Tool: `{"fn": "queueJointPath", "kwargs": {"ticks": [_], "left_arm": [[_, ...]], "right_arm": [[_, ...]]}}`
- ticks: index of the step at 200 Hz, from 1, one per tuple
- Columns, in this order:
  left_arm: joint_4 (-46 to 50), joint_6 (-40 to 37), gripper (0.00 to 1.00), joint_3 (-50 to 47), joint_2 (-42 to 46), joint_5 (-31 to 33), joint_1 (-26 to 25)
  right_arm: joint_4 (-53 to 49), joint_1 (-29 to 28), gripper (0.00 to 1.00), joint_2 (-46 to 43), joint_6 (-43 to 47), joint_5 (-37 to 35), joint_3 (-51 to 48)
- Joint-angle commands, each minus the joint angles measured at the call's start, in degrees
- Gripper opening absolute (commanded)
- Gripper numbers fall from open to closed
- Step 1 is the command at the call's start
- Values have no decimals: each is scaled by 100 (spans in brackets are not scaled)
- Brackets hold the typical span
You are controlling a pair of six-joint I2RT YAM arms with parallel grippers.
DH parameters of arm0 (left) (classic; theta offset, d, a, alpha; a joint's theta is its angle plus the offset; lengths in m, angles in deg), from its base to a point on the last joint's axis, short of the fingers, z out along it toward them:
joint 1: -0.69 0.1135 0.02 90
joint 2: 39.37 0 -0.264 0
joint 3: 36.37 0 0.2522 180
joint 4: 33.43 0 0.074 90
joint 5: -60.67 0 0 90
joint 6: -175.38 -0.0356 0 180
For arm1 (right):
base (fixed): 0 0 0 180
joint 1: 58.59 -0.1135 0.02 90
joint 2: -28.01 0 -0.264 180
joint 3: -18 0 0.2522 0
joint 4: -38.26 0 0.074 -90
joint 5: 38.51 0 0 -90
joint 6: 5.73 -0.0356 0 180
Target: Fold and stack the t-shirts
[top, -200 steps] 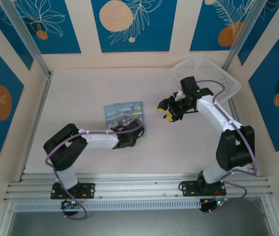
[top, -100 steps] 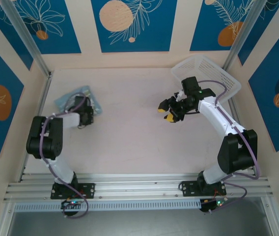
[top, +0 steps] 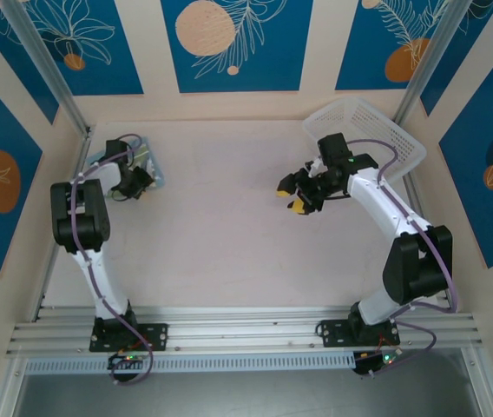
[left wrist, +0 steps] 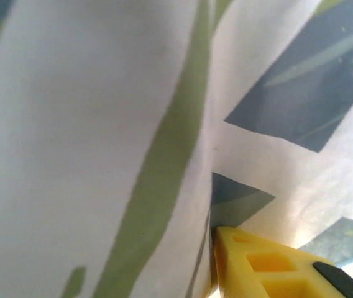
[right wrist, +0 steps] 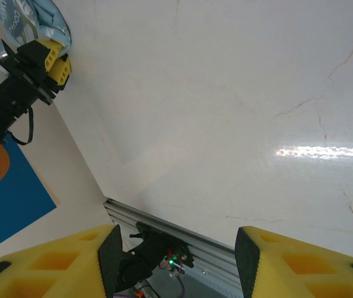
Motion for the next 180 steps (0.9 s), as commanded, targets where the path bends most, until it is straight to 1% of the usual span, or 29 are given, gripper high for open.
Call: {"fn": "queueJointPath", "kwargs": {"ticks": [1,39,57,92,105,115,131,139,158,180], "left_arm": [[814,-1121,34,362,-371,-442,-80],[1151,-1738,33,1440,-722,-235,-79],[1308,-1886,30,2008,-955,-170,-80],[1080,-2023,28,2437,-1110,-472,-189],[1137,-2234,27,2558,-1111,-389,-275],[1268,-2230,27,2599,-1094,-305,-287],[1393,-2089,32,2317,-853,-46,-273],[1413,-1978,36,2037,-635,148,-257],[1484,-1512,39,1221,-43,318,-126],[1555,-831,52,257,771,527,86]], "right_arm": [[-69,-115,53,102,-43,88,164],[-56,-307,53,199,-73,68,168],[-77,-389,53,198,-68,51,165],[-173,-451,53,199,-35,10,133],[-199,-475,53,208,-39,-6,133],[-208,-497,53,208,-34,-17,136],[-204,-525,53,228,-64,-17,137],[-185,-538,53,238,-68,1,146],[-142,-563,53,270,-101,35,189],[-108,-556,53,318,-104,67,283]]}}
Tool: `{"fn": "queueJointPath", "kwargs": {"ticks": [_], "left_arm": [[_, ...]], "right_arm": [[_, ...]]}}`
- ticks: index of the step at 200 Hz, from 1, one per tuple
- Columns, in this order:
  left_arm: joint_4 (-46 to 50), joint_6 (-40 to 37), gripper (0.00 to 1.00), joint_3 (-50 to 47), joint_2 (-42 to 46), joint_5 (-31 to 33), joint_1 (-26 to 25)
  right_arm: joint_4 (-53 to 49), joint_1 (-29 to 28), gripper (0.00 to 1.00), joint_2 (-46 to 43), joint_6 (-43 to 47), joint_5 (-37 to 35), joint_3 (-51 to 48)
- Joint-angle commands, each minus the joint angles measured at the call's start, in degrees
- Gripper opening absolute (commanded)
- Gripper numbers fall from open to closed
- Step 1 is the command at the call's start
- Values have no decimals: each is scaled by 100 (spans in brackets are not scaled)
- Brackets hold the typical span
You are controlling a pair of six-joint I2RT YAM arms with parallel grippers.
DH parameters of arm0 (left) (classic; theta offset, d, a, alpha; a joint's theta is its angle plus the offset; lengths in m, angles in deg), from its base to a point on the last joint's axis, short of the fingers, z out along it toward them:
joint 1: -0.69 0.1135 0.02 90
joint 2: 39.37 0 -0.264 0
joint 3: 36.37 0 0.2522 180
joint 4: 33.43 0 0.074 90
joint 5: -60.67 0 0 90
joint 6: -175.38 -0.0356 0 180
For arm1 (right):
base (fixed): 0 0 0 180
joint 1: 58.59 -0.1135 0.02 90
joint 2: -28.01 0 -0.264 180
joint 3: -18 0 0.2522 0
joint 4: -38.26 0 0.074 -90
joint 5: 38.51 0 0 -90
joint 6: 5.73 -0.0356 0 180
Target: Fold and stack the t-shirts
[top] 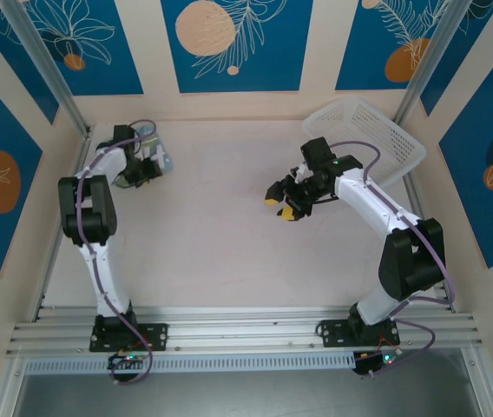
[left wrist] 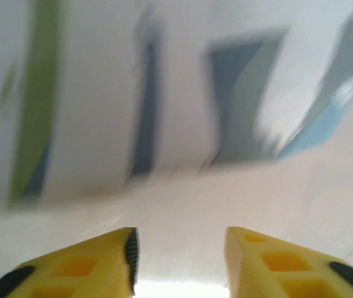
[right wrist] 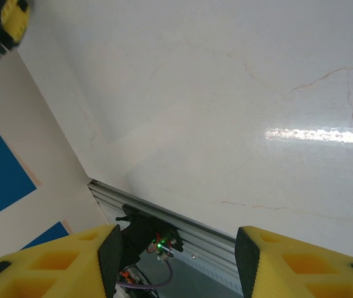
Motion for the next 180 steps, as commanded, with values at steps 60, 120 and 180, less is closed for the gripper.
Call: {"fn": "queueJointPath", "kwargs": {"ticks": [60,120,180], "left_arm": [[-719,3451,57,-1341,1940,-208,447],[-1909,5605,52,-68,176,434,229],[-408,5232,48,714,-741,690,379]], "right_arm": [[-73,58,53,234,106,207,412],[-64,174,53,122,171,282,268],[-108,435,53,-8,150,234,98]]}}
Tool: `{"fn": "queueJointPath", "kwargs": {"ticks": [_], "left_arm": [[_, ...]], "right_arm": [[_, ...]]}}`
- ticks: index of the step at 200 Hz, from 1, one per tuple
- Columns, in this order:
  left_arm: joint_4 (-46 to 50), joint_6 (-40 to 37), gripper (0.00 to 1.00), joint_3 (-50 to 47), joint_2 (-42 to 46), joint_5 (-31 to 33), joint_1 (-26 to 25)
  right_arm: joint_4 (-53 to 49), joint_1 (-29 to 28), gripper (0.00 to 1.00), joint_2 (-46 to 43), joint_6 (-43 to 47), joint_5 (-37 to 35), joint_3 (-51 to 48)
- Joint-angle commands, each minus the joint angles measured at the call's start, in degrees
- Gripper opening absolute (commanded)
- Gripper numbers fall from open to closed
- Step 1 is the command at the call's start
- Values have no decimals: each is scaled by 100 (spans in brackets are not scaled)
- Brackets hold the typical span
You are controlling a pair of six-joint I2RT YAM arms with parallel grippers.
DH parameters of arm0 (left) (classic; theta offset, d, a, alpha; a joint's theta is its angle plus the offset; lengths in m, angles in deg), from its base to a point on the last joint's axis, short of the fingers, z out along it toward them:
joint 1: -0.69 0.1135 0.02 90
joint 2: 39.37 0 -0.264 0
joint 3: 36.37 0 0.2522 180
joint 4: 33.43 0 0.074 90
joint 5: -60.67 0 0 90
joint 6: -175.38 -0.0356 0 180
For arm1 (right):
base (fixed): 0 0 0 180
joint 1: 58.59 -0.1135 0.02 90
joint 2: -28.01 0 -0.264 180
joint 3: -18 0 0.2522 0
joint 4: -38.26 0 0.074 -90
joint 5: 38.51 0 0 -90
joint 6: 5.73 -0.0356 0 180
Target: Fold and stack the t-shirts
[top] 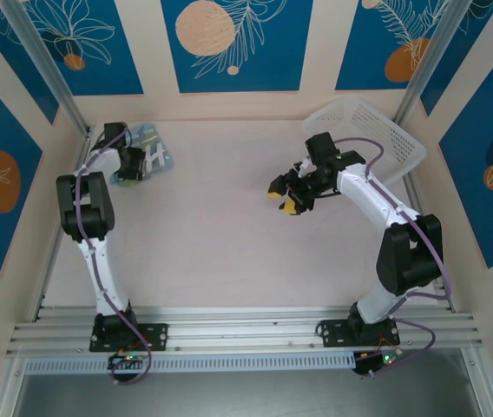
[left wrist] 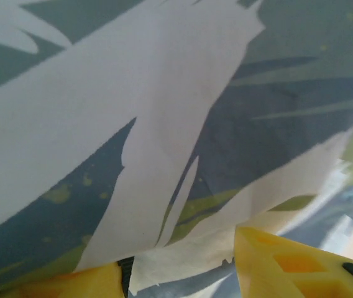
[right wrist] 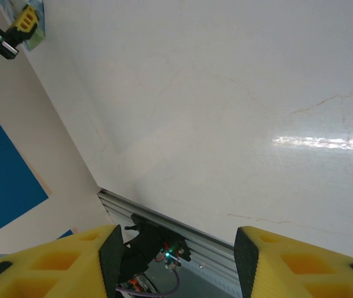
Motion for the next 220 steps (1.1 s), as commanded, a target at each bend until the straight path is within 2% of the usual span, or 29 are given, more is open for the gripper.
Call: {"fn": "queueJointPath", "kwargs": {"ticks": [1,48,81,97,122,159,166,167,168,169,171,176,179,188,189,191,192,194,196,220], "left_arm": [[755,-110,48,60,-11,395,133],[1474,-1468,49,601,-256,534,696],[1686,-2958,54,1605,-722,19,908],[2103,-3543,55,2245,-1022,-152,882],[2366,-3676,56,2347,-984,-157,851],[2096,-3273,62,1605,134,-269,574],[2068,-3181,69,1435,426,-271,478],[2067,-3181,74,1411,472,-265,455],[2071,-3151,74,1386,513,-263,435],[2065,-3140,80,1360,559,-261,421],[2060,-3119,87,1305,649,-256,390],[2026,-3058,92,1181,871,-237,308],[2004,-3035,98,1075,1006,-220,256],[1967,-2946,100,786,1435,-75,95],[1960,-2937,100,748,1460,-49,79],[1934,-2934,100,671,1591,-7,46],[1917,-2931,100,629,1648,-7,24],[1871,-2928,100,532,1767,73,-12],[1813,-2932,100,435,1874,127,-54],[705,-3153,100,-1029,3440,1209,-540]], "right_arm": [[-143,123,52,-178,85,144,-88],[-18,141,52,14,-26,212,-31],[15,78,53,234,-21,276,135],[15,48,53,328,-17,292,221],[15,12,53,415,-29,253,325],[514,-24,53,132,-38,45,318],[752,-23,53,-21,-51,-44,247],[793,-23,53,-50,-55,-56,233],[849,-23,53,-105,-60,-80,219],[849,-23,53,-105,-60,-80,219],[940,-23,54,-132,-66,-107,182],[1174,-28,55,-293,-96,-200,95],[1264,-24,57,-399,-106,-262,58],[1465,-12,64,-640,-142,-477,-11],[1496,-7,72,-701,-144,-536,-27],[1516,-7,75,-733,-146,-570,-35],[1540,-2,84,-790,-147,-634,-42],[1557,8,94,-839,-156,-690,-50],[1568,15,99,-891,-163,-748,-54],[1126,270,99,-1306,-169,-1387,88]]}}
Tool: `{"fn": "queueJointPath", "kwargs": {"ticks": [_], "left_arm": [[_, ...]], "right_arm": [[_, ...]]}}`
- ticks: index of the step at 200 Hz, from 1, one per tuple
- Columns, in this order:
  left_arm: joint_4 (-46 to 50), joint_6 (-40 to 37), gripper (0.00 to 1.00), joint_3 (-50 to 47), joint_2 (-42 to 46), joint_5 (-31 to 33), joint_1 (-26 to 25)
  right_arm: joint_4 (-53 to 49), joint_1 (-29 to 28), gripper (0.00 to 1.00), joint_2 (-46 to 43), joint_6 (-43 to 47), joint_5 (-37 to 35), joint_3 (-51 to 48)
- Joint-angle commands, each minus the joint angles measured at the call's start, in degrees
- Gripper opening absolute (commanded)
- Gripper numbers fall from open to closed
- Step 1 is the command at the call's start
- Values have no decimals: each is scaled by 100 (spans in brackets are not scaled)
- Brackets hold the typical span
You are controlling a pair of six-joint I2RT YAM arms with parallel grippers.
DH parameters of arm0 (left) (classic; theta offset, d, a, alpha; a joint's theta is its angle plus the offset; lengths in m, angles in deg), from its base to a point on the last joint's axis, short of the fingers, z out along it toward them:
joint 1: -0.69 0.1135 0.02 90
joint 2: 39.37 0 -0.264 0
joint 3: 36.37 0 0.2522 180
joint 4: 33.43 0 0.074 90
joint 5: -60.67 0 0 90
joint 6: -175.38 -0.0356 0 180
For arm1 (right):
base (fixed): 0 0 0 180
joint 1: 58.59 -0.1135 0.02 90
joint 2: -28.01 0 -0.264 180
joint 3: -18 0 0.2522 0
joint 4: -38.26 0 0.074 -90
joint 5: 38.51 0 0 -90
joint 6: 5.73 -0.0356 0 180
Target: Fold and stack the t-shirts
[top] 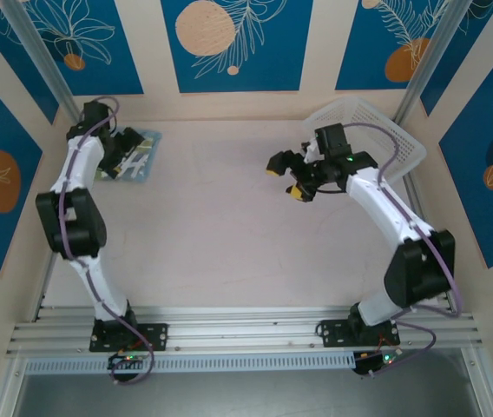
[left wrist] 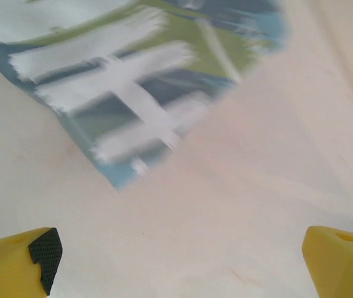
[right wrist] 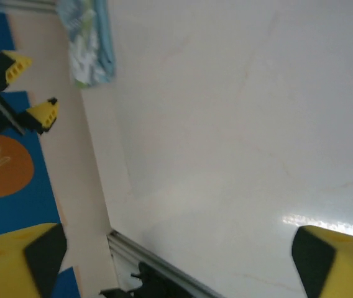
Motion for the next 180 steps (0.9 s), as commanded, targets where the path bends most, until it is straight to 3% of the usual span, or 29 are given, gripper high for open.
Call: {"fn": "queueJointPath", "kwargs": {"ticks": [1,15,43,57,69,77,85,98,119,143,180], "left_arm": [[-1051,-112,100,-1246,1589,1071,-460],[-1614,-439,100,-1931,2367,1569,-747],[-1359,-654,100,-2754,3531,2635,-1412],[-1080,-747,100,-3275,4072,3341,-1795],[-860,-606,100,-3870,4579,4032,-2064],[-916,-600,100,-4392,4944,4320,-2146],[-1270,-974,100,-4990,5297,4308,-2149],[-2502,-2483,100,-6109,5786,3848,-2154],[-3875,-3665,100,-7430,6153,3235,-2136],[-5002,-4032,100,-8055,5948,3079,-1935],[-6313,-4278,100,-8118,4568,3101,-1654]], "right_arm": [[-39,216,99,-534,-31,-751,90],[-506,307,99,-807,188,-1323,259],[-865,256,100,-1782,817,-2751,235],[-1228,292,99,-2149,799,-3808,33],[-917,369,100,-2476,1108,-4356,-484],[-173,429,100,-2858,1639,-4522,-1282],[504,449,100,-3182,2008,-4718,-1969],[2011,451,100,-3746,2731,-5194,-3364],[3466,560,100,-3900,3681,-5301,-4767],[4241,891,99,-3533,3786,-4711,-5459],[5566,1221,99,-2296,3995,-4206,-5736]]}}
